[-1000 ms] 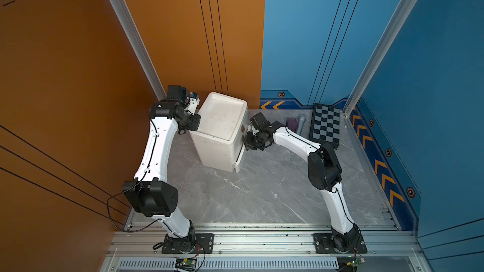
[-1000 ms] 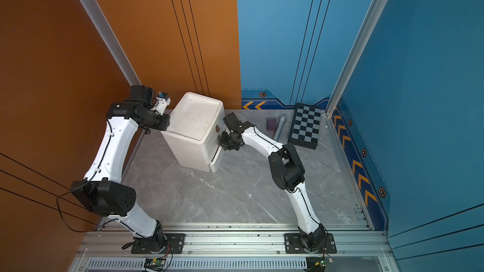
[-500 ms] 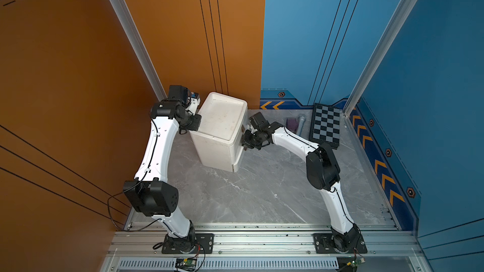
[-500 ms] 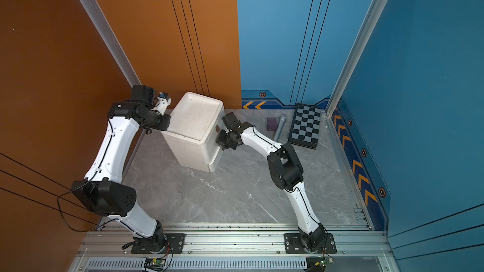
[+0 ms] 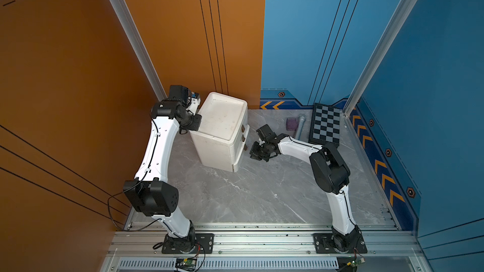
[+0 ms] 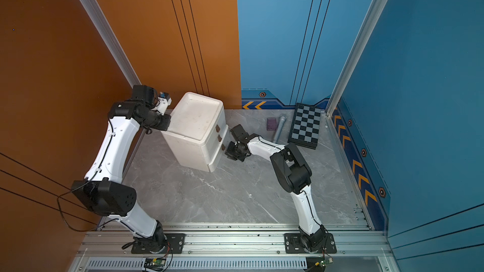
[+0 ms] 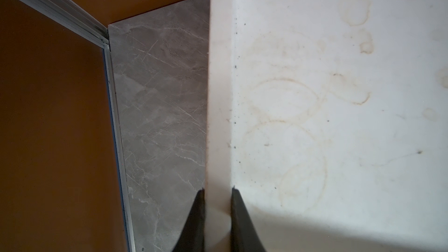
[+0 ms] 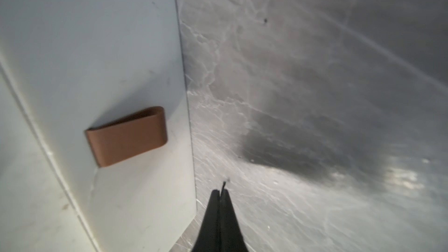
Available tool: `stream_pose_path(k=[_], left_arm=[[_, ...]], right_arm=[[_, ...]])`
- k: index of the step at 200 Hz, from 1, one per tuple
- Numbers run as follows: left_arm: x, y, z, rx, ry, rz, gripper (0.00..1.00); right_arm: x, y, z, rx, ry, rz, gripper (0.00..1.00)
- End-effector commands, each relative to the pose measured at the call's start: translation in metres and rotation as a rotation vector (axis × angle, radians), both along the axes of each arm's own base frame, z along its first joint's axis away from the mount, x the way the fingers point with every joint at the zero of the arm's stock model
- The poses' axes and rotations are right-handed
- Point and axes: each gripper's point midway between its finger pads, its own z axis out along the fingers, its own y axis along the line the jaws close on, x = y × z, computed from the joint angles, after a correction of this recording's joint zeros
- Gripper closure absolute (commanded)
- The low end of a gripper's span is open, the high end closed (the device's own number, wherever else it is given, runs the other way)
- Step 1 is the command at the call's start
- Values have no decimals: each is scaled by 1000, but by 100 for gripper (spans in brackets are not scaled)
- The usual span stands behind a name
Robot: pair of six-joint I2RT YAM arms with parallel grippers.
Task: Sort the rolls of trash bags by color and place them into the drawer
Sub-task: Close the drawer of the storage box.
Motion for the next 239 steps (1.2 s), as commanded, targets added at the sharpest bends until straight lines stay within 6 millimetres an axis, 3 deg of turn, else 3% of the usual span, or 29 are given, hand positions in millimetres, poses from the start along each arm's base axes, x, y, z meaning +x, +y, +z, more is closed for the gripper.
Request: stream_pose_path(k=[1,55,86,90,126,153,184,216,239], left_arm=[[-32,-37,-87,-63,357,-75,100],[-31,-40,-87,-65,357,-82,100],[-30,-39,-87,-55,354,-80,100],[-31,-38,-86,-50,354,-80,100],[-32,-29,-89,1,359,-71,100],[-21,-29,-73,-83,308,0,100],[-10,-16,-52,-34,231,71,83],[1,-10,-26,-33,144,124,30],[11,3,3,12,51,176,15]], right_arm=[[11,26,19,88,-47,-13,100],[10,69,17,212,-16,-19,99],[11,74,18,275,2,-53,98],[-1,87,19,288,5,-29,99],[-21,106,24,329,-2,-9,98],[-44,124,19,328,-5,29,98],[-62,146,17,364,7,55,98],[-70,162,22,386,0,91,98],[-73,173,27,404,-6,114,98]])
